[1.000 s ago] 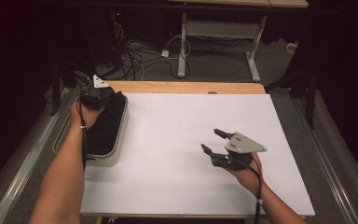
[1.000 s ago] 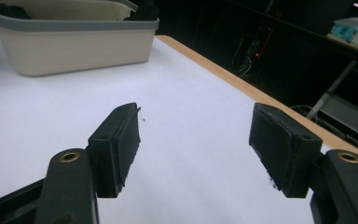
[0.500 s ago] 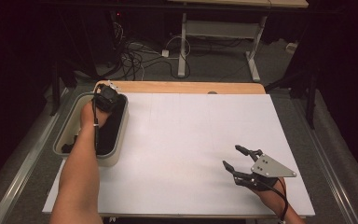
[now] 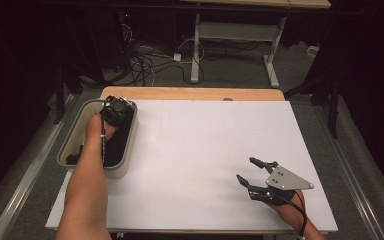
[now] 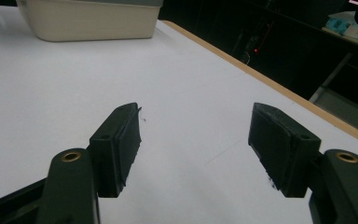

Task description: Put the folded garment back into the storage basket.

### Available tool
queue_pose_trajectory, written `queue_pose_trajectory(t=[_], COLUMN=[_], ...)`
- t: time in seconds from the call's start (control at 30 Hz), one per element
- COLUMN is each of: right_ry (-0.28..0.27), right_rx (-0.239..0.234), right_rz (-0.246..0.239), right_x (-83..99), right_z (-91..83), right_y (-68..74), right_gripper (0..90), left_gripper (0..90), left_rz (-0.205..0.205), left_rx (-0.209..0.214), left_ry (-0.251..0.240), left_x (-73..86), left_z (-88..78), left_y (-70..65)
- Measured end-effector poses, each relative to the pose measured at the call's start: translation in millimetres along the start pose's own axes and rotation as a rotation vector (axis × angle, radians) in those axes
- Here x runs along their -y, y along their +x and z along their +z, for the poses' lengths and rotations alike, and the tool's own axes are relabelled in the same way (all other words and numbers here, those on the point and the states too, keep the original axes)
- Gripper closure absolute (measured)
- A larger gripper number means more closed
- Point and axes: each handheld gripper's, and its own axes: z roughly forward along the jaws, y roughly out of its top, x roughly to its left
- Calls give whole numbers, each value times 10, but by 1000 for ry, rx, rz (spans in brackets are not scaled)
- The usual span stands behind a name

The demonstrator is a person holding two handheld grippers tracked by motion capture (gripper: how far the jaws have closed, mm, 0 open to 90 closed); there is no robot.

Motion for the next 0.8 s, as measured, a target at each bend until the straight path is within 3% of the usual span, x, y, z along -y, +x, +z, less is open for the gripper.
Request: queue_pose_trajectory(t=[0.5, 0.67, 0.8], right_ry=[-8, -3, 8], right_rx=[13, 16, 9], right_rz=[8, 10, 1], right_x=[9, 17, 22], right_z=[-5, 6, 12], right_y=[-8, -12, 3], right_gripper=[325, 319, 324], left_gripper=[861, 859, 859], left_rz=[-23, -20, -10], left_rx=[-52, -53, -16], left_ry=[-71, -54, 18], left_x=[-19, 0, 92], left_z=[-108, -117, -110], left_y=[20, 35, 70])
